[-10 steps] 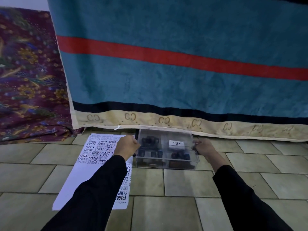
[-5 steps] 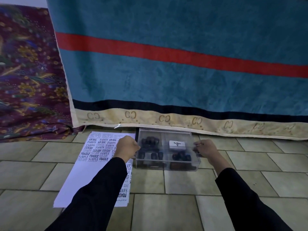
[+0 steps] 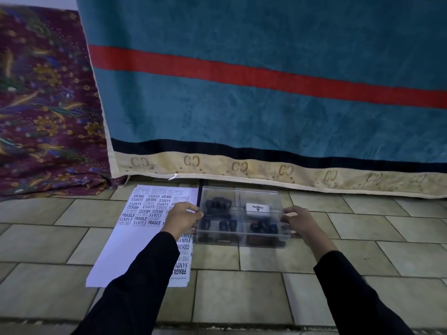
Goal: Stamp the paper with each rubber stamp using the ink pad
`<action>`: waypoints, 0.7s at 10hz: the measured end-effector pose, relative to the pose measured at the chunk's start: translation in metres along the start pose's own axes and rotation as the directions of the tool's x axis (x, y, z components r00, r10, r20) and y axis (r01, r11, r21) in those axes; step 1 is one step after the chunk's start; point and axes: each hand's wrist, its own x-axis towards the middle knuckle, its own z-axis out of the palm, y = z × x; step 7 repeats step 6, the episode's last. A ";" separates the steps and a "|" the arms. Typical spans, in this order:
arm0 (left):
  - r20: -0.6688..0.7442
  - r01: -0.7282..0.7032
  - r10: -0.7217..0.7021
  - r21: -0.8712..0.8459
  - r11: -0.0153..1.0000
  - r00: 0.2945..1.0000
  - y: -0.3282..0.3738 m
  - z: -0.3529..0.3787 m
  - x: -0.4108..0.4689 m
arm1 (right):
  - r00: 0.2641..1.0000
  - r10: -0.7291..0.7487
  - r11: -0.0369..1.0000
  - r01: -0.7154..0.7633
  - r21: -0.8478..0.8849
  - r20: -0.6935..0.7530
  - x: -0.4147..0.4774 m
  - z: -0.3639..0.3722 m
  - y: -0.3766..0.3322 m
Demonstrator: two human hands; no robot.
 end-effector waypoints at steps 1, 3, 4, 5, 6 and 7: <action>-0.001 -0.004 0.004 0.053 0.999 1.000 0.001 -0.002 -0.007 | 1.000 -0.003 1.000 0.003 -0.016 -0.003 -0.006 0.000 0.006; 0.011 0.029 -0.029 0.032 0.999 1.000 -0.013 -0.007 -0.026 | 1.000 -0.004 1.000 0.003 -0.024 -0.022 -0.029 0.000 0.022; -0.004 0.024 -0.024 0.044 0.999 1.000 -0.014 -0.007 -0.028 | 0.999 -0.007 1.000 0.006 -0.023 -0.033 -0.031 0.000 0.024; 0.030 0.048 -0.050 0.064 0.997 0.998 -0.015 -0.009 -0.024 | 1.000 0.006 1.000 -0.006 -0.019 0.000 -0.029 -0.001 0.027; -0.057 -0.064 0.074 0.160 0.985 0.996 -0.013 -0.009 -0.030 | 0.999 -0.040 0.998 0.041 0.057 -0.018 -0.037 -0.003 0.025; -0.057 -0.064 0.074 0.160 0.985 0.996 -0.013 -0.009 -0.030 | 0.999 -0.040 0.998 0.041 0.057 -0.018 -0.037 -0.003 0.025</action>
